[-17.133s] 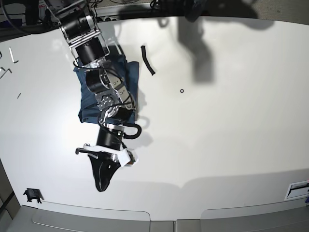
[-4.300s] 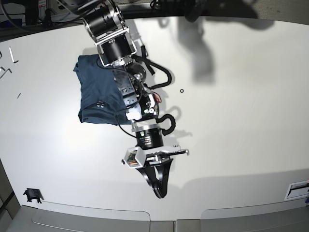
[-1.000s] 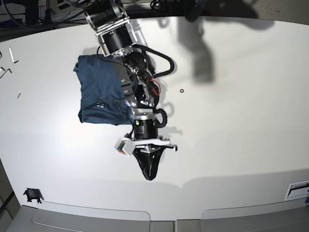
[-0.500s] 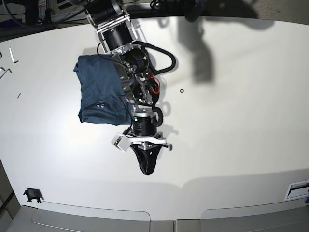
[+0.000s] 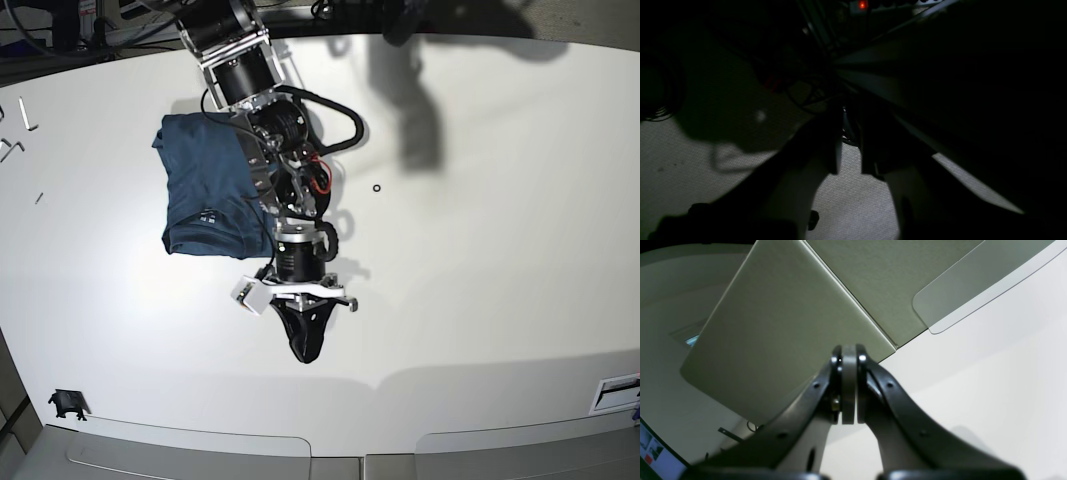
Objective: Fold the T-shirt properly
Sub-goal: 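Swing the right gripper outward beside the folded shirt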
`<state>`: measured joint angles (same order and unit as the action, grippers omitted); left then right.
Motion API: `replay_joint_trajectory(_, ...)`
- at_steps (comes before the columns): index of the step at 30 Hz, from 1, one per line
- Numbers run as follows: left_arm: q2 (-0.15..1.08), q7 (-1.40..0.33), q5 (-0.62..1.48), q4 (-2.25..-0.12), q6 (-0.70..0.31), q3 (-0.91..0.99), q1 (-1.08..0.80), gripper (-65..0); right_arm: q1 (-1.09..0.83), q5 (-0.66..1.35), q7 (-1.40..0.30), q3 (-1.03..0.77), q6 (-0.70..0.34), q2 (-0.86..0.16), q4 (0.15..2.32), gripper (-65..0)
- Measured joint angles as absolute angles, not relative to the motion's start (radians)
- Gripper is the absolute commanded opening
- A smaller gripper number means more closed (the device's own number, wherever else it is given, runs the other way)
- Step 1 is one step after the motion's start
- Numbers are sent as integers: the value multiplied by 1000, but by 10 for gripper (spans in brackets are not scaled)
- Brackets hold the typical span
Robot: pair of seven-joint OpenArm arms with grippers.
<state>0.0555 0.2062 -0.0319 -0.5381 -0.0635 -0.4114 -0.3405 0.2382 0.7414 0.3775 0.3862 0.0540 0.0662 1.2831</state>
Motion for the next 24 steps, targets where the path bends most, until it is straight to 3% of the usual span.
replay_joint_trajectory(16,56,206,-32,-538,-64,-411,-340,-569,242,733,378,386,54,67,1283,-650)
replay_joint_trajectory(24,56,206,-32,-538,-64,-411,-340,-569,244,202,376,386,49,65,1283,-650)
